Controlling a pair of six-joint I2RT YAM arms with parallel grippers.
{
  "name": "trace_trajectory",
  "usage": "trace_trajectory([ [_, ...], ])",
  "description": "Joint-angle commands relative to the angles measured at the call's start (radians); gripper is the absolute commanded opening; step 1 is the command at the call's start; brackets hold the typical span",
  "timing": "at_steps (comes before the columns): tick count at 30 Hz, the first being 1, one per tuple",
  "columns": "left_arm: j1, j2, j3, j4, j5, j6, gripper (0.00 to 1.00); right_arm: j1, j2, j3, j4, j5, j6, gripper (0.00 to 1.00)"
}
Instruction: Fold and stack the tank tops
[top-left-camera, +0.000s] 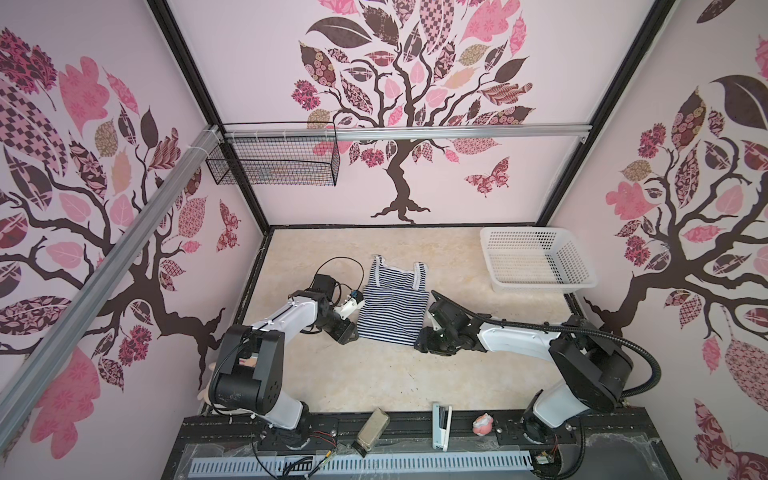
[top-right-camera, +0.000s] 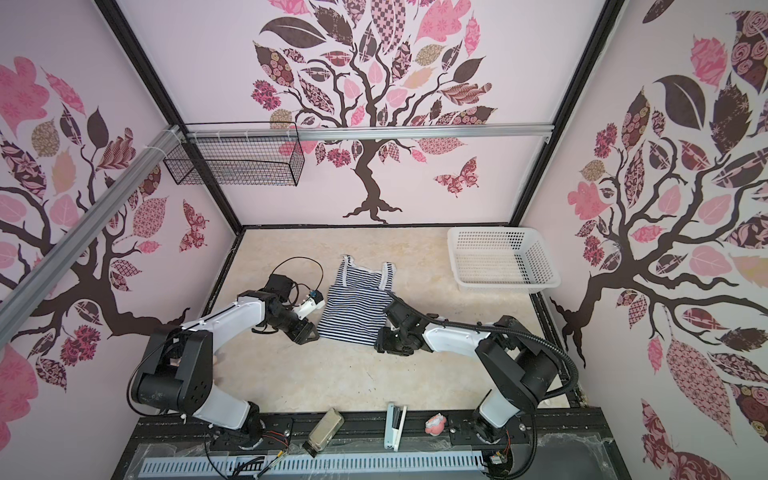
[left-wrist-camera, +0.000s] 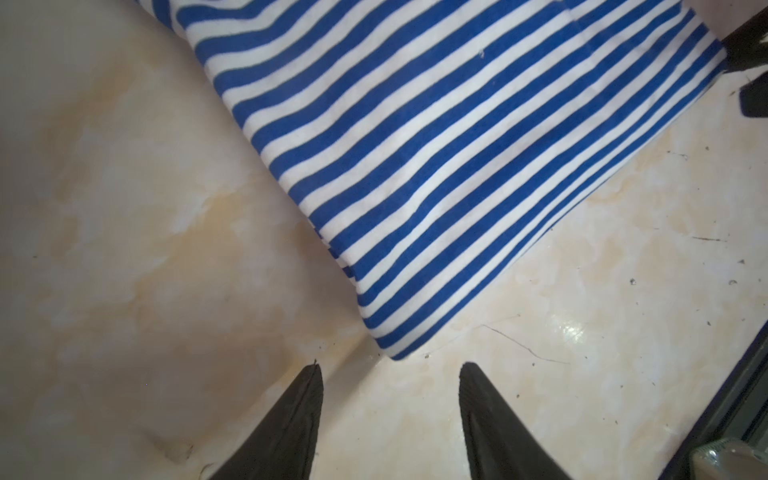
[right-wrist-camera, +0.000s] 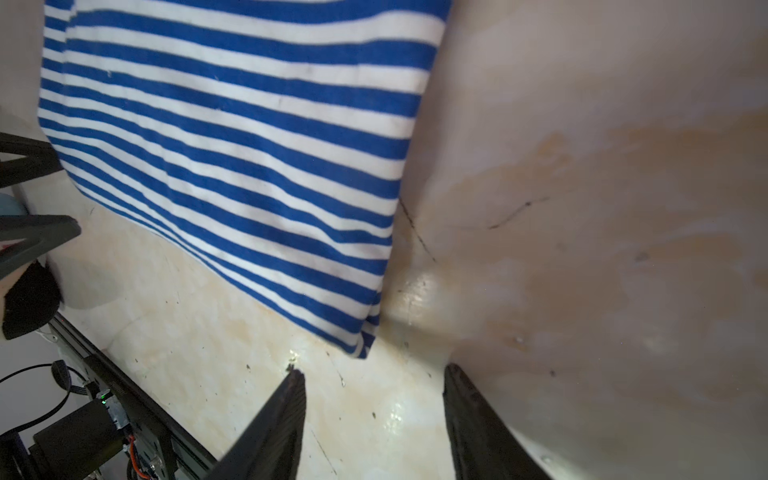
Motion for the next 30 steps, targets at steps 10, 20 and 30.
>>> trace_trajectory([
  [10, 0.003, 0.050, 0.026, 0.061, 0.094, -0.046, 0.54, 0.002, 0.062, 0.011, 0.088, -0.064, 0.046, 0.40],
  [20, 0.004, 0.068, 0.036, 0.050, 0.152, -0.056, 0.46, 0.002, 0.048, 0.010, 0.079, -0.059, 0.041, 0.19],
  [30, 0.006, 0.018, 0.026, 0.017, 0.174, -0.049, 0.12, 0.002, 0.020, 0.018, 0.048, -0.051, 0.028, 0.09],
])
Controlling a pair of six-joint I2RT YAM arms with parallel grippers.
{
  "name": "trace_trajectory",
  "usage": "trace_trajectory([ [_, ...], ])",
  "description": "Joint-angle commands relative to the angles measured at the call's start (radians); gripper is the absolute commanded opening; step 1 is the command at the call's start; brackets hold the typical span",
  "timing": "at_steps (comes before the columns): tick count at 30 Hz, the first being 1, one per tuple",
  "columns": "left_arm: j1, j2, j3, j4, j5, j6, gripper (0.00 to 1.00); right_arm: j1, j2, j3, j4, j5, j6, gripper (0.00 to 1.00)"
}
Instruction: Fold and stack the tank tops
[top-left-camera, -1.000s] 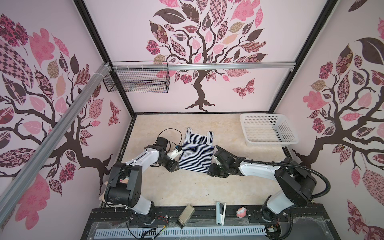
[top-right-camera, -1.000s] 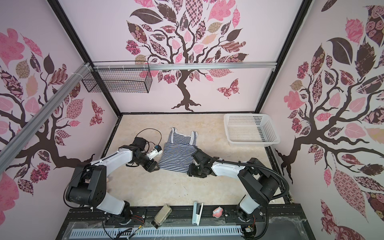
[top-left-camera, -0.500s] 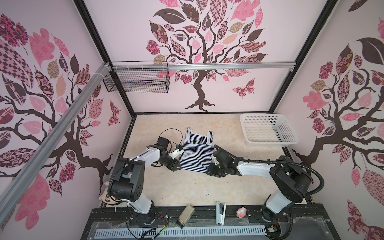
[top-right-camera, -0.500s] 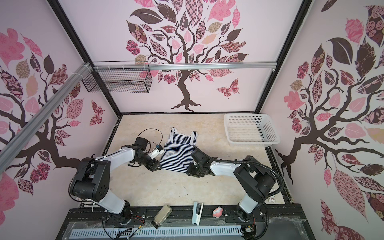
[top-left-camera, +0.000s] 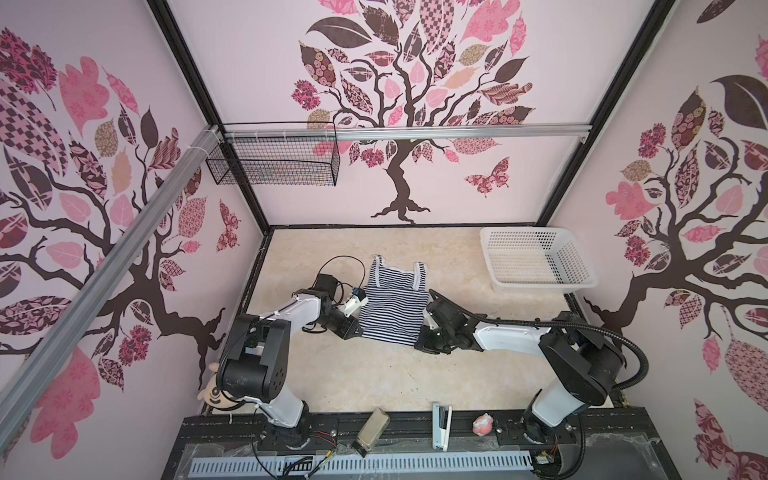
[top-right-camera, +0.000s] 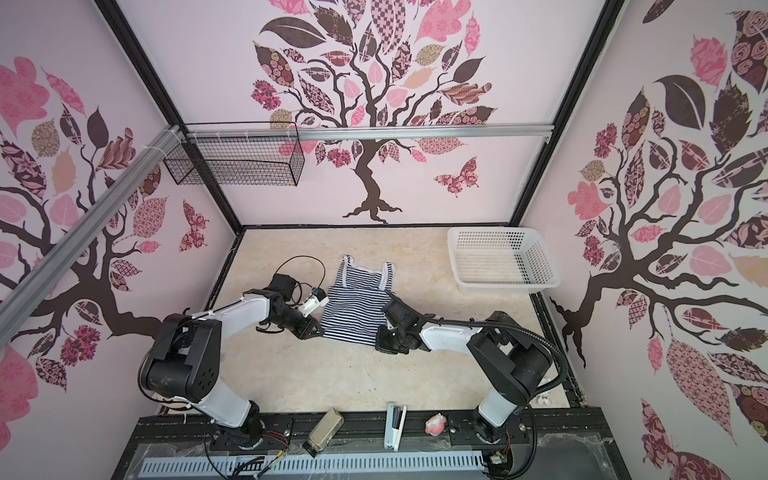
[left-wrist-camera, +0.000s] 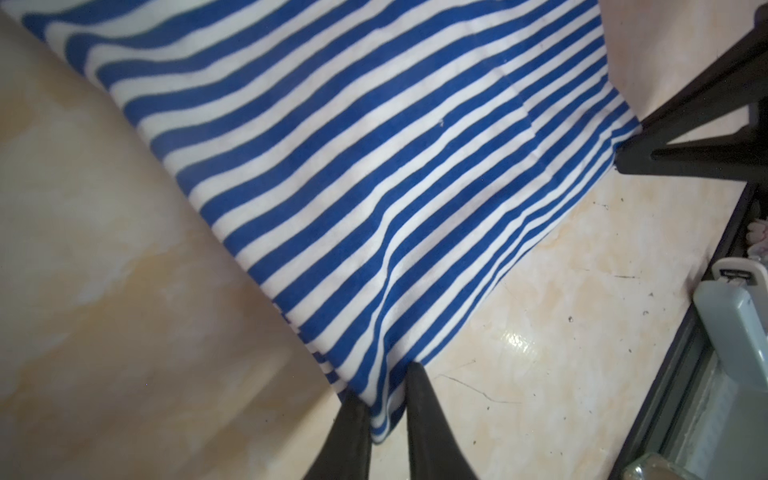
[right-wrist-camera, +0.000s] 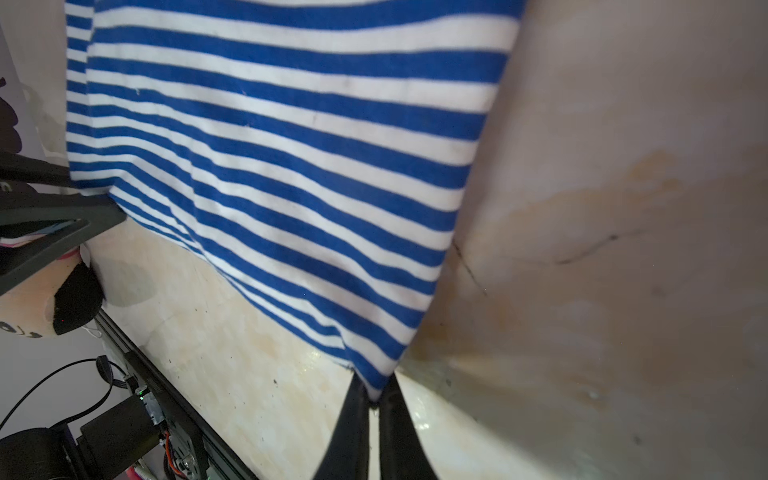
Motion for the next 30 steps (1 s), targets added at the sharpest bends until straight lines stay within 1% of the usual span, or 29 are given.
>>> trace_trajectory([
  [1, 0.005, -0.047, 0.010, -0.023, 0.030, 0.016, 0.10, 0.004, -0.031, 0.011, -0.035, 0.009, -0.014, 0.08],
  [4, 0.005, -0.063, 0.007, -0.046, 0.048, 0.027, 0.06, 0.003, -0.048, 0.000, -0.034, 0.000, -0.017, 0.05],
  [8, 0.005, -0.085, 0.008, -0.085, 0.063, 0.044, 0.05, 0.004, -0.093, -0.025, -0.027, -0.014, -0.019, 0.00],
  [11, 0.005, -0.118, -0.002, -0.125, 0.077, 0.071, 0.07, 0.004, -0.150, -0.055, -0.015, -0.027, -0.017, 0.00],
  [16, 0.003, -0.232, -0.029, -0.206, 0.115, 0.114, 0.09, 0.008, -0.292, -0.113, -0.020, -0.028, -0.032, 0.00],
  [20, 0.002, -0.327, -0.027, -0.295, 0.159, 0.147, 0.10, 0.015, -0.408, -0.146, -0.045, -0.051, -0.027, 0.00],
  [23, -0.006, -0.386, -0.020, -0.366, 0.180, 0.174, 0.10, 0.020, -0.501, -0.152, -0.090, -0.048, -0.014, 0.00],
  [27, -0.012, -0.465, -0.003, -0.436, 0.172, 0.205, 0.11, 0.026, -0.621, -0.148, -0.134, -0.058, 0.015, 0.00],
  [30, -0.014, -0.525, 0.015, -0.486, 0.177, 0.225, 0.12, 0.027, -0.676, -0.117, -0.177, -0.061, 0.025, 0.00],
])
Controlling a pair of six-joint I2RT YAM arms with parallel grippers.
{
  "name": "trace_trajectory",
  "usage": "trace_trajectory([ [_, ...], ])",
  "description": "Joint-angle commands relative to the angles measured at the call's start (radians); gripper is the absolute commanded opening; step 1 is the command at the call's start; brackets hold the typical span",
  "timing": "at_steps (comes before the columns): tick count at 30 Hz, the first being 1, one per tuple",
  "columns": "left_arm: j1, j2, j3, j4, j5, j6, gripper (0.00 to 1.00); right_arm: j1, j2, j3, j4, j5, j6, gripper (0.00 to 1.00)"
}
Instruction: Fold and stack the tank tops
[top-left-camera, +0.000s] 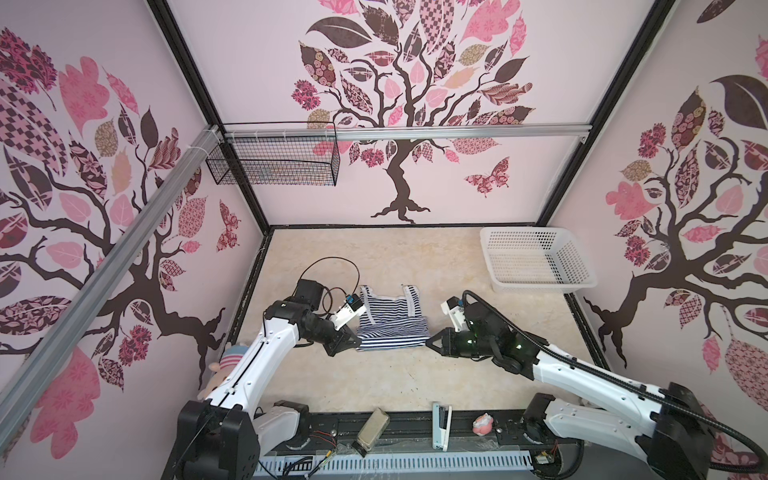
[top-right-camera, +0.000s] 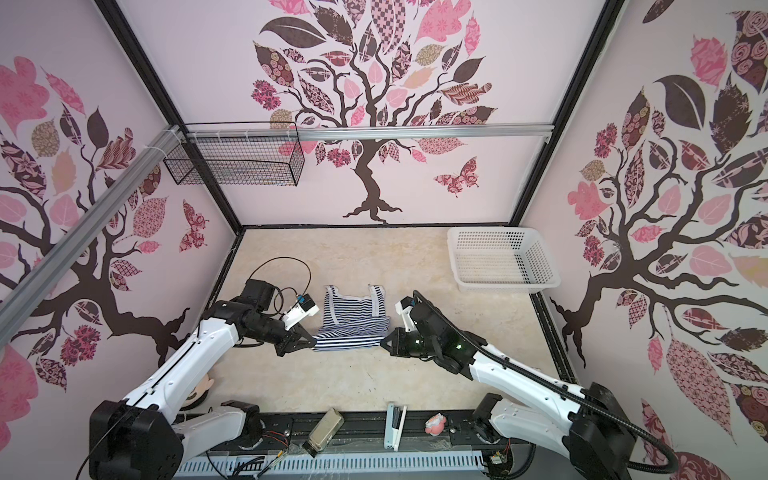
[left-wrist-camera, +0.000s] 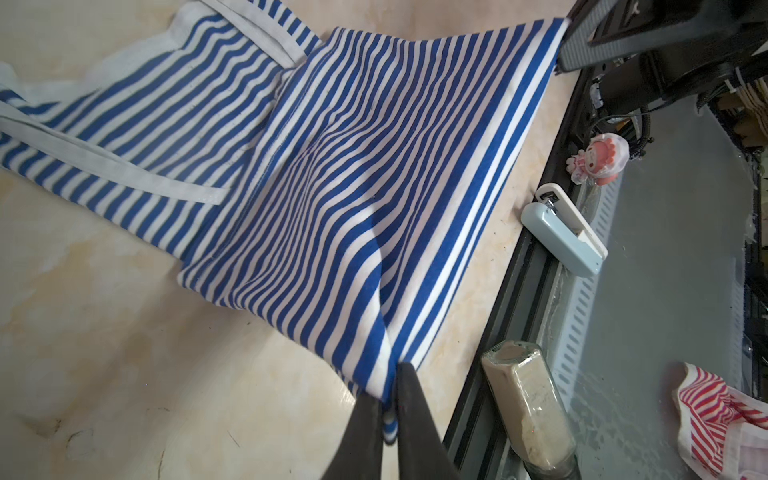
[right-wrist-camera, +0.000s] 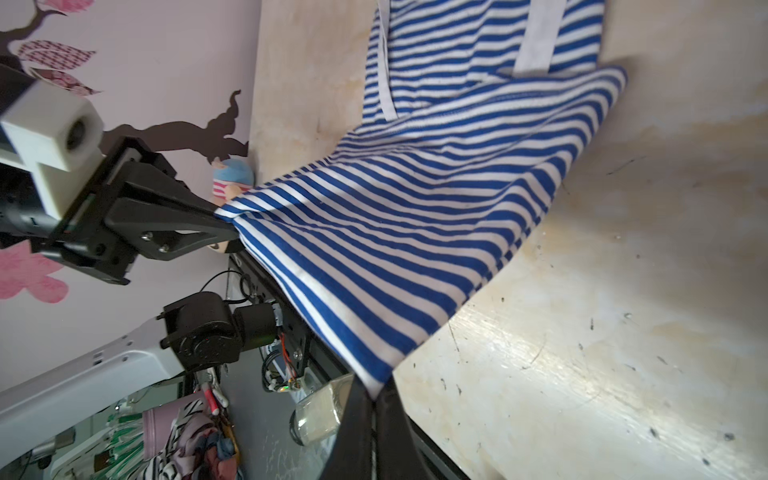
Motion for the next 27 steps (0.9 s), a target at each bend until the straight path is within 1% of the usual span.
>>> trace_trajectory([
  [1, -0.005, -0.066, 0.034, -0.091, 0.024, 0.045, 0.12, 0.007, -0.051, 0.053, -0.094, -0.005, 0.013, 0.00],
  [5, -0.008, -0.111, 0.063, -0.100, 0.034, 0.022, 0.12, 0.006, -0.042, 0.125, -0.169, 0.015, -0.008, 0.00],
  [10, -0.008, -0.103, 0.112, -0.102, 0.048, 0.006, 0.12, 0.006, -0.008, 0.197, -0.218, 0.043, -0.027, 0.00],
  [13, -0.008, -0.087, 0.131, -0.068, 0.043, -0.015, 0.12, 0.006, 0.017, 0.254, -0.235, 0.061, -0.045, 0.00],
  [19, -0.005, -0.010, 0.156, 0.001, 0.028, -0.028, 0.12, -0.005, 0.106, 0.332, -0.236, 0.096, -0.087, 0.00],
  [22, 0.004, 0.054, 0.163, 0.029, 0.020, -0.025, 0.11, -0.042, 0.162, 0.350, -0.231, 0.060, -0.095, 0.00],
  [27, 0.024, 0.149, 0.224, -0.034, 0.068, 0.021, 0.11, -0.104, 0.215, 0.376, -0.221, 0.009, -0.111, 0.00],
])
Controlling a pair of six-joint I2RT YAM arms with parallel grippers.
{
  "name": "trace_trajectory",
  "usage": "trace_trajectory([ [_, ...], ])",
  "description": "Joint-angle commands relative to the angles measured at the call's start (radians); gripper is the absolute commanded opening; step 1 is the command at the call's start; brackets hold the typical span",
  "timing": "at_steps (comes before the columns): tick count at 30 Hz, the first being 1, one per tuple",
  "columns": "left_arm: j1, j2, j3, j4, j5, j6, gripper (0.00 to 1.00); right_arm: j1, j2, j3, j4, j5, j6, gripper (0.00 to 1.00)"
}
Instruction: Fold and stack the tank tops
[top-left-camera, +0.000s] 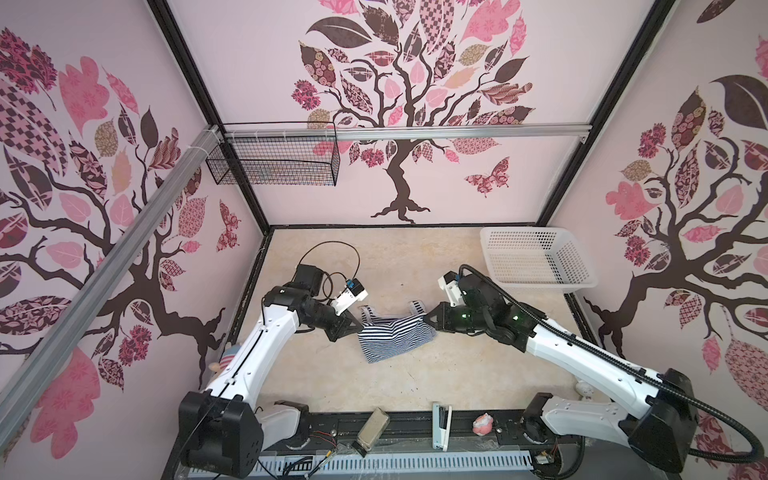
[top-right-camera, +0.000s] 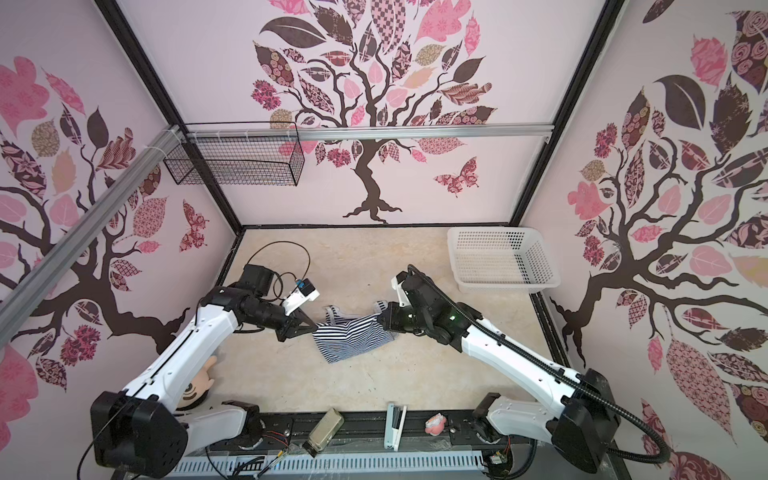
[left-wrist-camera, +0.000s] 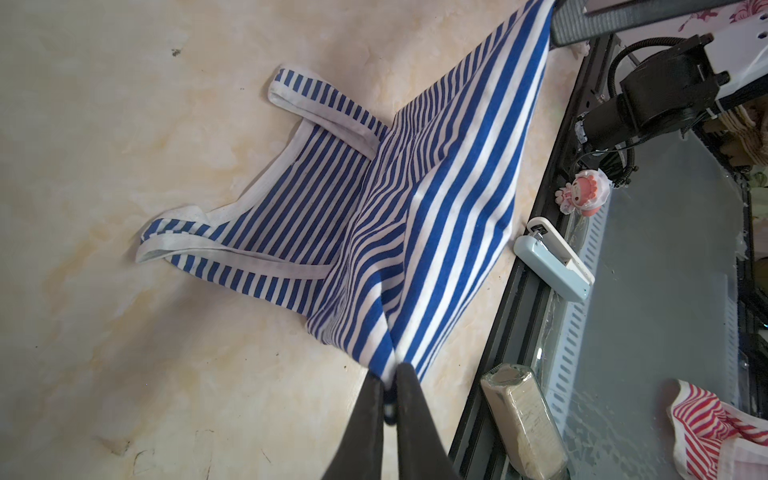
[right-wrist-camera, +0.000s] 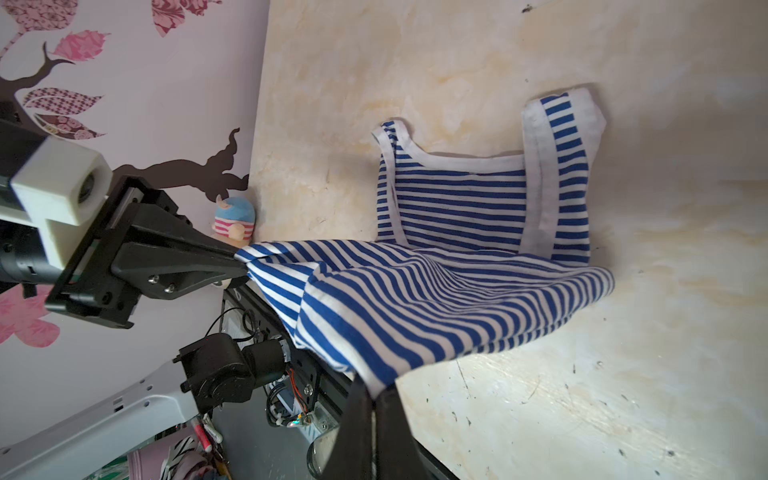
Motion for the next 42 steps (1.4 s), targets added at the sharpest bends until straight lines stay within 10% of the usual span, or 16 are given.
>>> trace_trajectory([
  [1, 0.011, 0.030, 0.059, -0.035, 0.054, 0.040, 0.11, -0.032, 0.018, 0.054, -0.006, -0.040, -0.029, 0.00],
  [30, -0.129, -0.127, -0.067, -0.148, 0.051, 0.068, 0.16, -0.030, -0.411, -0.359, 0.105, -0.152, 0.107, 0.00],
  [34, -0.143, -0.113, -0.053, -0.172, 0.064, 0.090, 0.41, -0.030, -0.398, -0.352, 0.091, -0.139, 0.097, 0.00],
  [42, -0.319, -0.142, -0.059, -0.178, -0.033, 0.067, 0.49, -0.030, -0.378, -0.343, 0.085, -0.119, 0.087, 0.00],
])
